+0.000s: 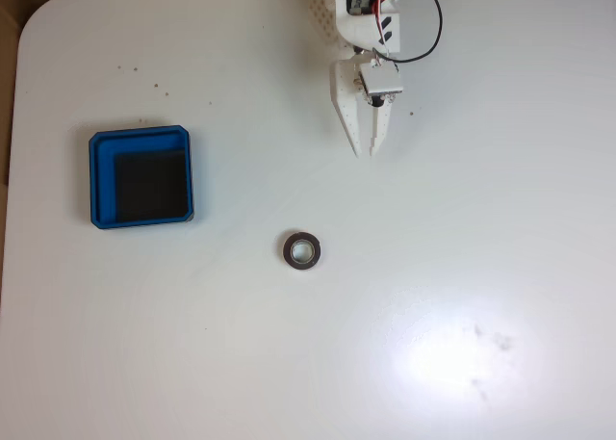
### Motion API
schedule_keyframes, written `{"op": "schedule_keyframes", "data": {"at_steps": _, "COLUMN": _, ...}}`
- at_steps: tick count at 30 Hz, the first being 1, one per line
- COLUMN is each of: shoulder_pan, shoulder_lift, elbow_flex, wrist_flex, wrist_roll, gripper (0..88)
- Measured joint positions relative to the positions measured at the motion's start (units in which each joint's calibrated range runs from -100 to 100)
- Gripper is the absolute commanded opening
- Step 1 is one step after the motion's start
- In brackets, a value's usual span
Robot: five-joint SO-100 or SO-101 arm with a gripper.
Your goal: Pick the red roll and drop it in the blue box
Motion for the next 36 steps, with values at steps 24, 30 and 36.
{"op": "schedule_keyframes", "data": {"at_steps": 24, "shoulder_pan": 9.8, "shoulder_lift": 0.0, "elbow_flex": 0.0, "wrist_flex": 0.0, "wrist_roll": 0.0, "gripper": 0.7}}
{"op": "schedule_keyframes", "data": {"at_steps": 30, "shoulder_pan": 21.9, "shoulder_lift": 0.0, "elbow_flex": 0.0, "wrist_flex": 0.0, "wrist_roll": 0.0, "gripper": 0.7}}
{"op": "schedule_keyframes", "data": {"at_steps": 36, "shoulder_pan": 27.4, "shoulder_lift": 0.2, "elbow_flex": 0.0, "wrist_flex": 0.0, "wrist_roll": 0.0, "gripper": 0.7}}
